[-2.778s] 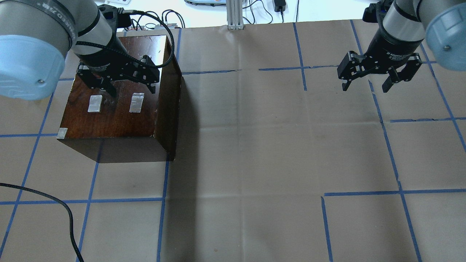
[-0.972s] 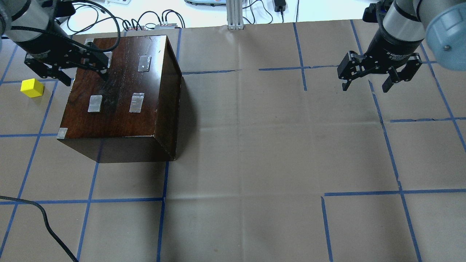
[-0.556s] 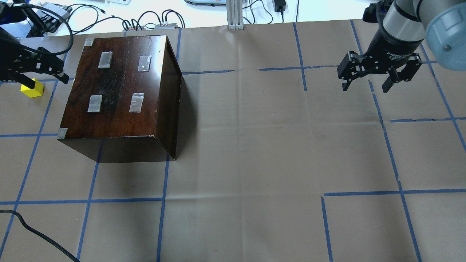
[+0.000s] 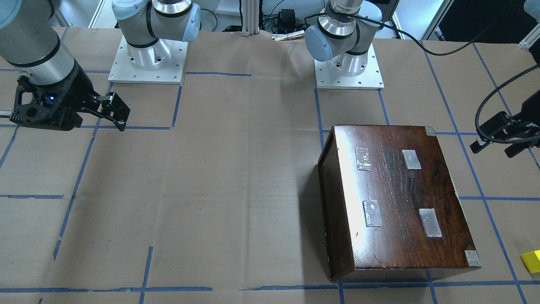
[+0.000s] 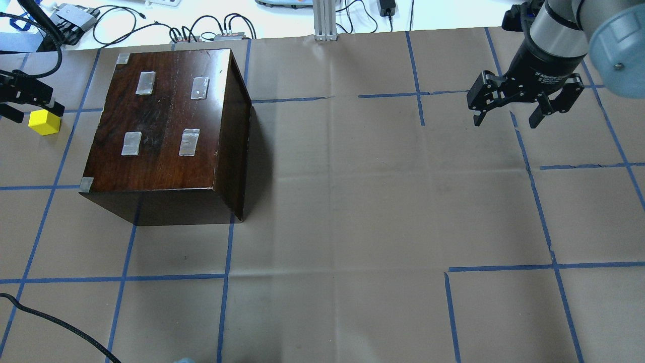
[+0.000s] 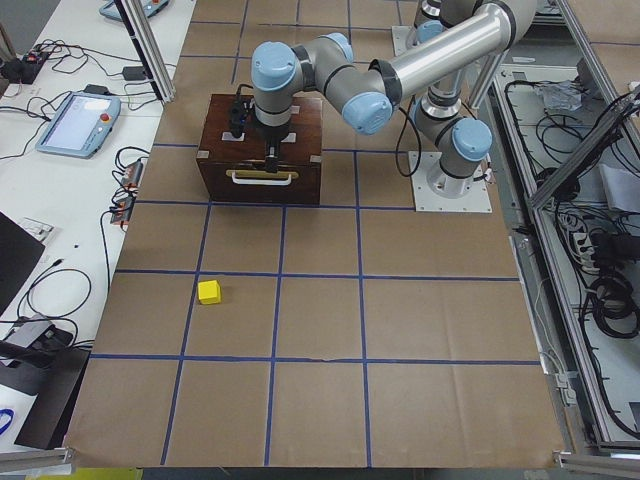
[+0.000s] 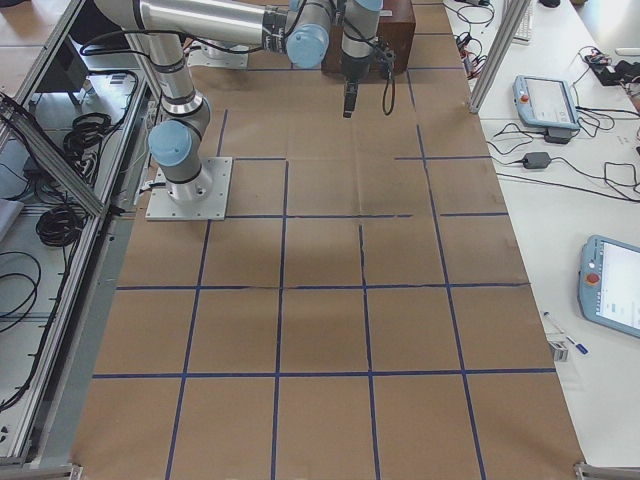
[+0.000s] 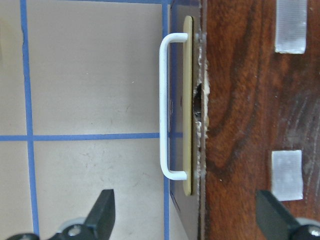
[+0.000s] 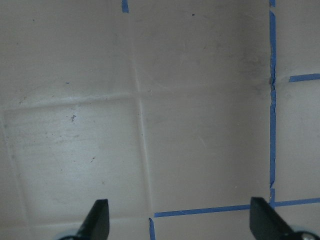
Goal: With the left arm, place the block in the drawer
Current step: 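Lower the left gripper and hook the white drawer handle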
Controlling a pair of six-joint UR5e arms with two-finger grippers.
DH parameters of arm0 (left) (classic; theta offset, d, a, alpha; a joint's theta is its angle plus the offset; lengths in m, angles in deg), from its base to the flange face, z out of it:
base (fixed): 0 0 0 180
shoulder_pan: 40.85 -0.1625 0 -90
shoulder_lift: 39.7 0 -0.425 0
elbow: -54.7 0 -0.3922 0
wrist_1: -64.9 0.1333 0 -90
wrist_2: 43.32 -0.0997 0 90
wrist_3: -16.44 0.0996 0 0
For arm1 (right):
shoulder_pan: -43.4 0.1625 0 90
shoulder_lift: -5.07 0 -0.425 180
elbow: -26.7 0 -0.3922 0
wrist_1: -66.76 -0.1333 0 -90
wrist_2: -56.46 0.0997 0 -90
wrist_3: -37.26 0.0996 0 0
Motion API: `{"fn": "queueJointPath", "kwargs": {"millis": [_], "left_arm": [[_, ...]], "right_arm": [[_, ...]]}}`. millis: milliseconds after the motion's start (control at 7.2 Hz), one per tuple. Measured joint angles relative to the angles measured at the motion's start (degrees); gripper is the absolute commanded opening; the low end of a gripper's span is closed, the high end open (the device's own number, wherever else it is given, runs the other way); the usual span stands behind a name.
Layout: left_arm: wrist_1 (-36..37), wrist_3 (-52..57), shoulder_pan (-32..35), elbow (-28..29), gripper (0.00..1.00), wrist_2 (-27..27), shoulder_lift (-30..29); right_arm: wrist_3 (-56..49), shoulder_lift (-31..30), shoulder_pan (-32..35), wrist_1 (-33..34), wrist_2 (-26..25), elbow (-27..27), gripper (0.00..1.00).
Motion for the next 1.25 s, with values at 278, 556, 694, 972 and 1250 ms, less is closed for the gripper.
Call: {"fn": "queueJointPath", "kwargs": {"millis": [278, 556, 694, 972, 1250], "left_arm": [[-0.47, 2.27, -0.71, 2.13, 0.99, 1.41, -3.23], [-0.65, 3.56, -1.66, 2.67, 0.98, 1.91, -6.19], [-0.66, 3.47, -1.79, 2.67, 0.99, 1.92, -7.46], [-0.65, 3.04, -1.76, 2.64, 0.98, 1.96, -9.39], [-0.54, 3.03, -1.5, 2.58, 0.98, 2.24, -11.09]], "right_arm": [[0.01, 0.0, 0.0, 0.0, 0.0, 0.0, 1.0], [-0.01, 0.0, 0.0, 0.0, 0.0, 0.01, 1.0], [-0.02, 0.0, 0.0, 0.0, 0.0, 0.03, 1.0], [-0.02, 0.0, 0.0, 0.0, 0.0, 0.02, 1.0], [-0.02, 0.0, 0.0, 0.0, 0.0, 0.03, 1.0]]}}
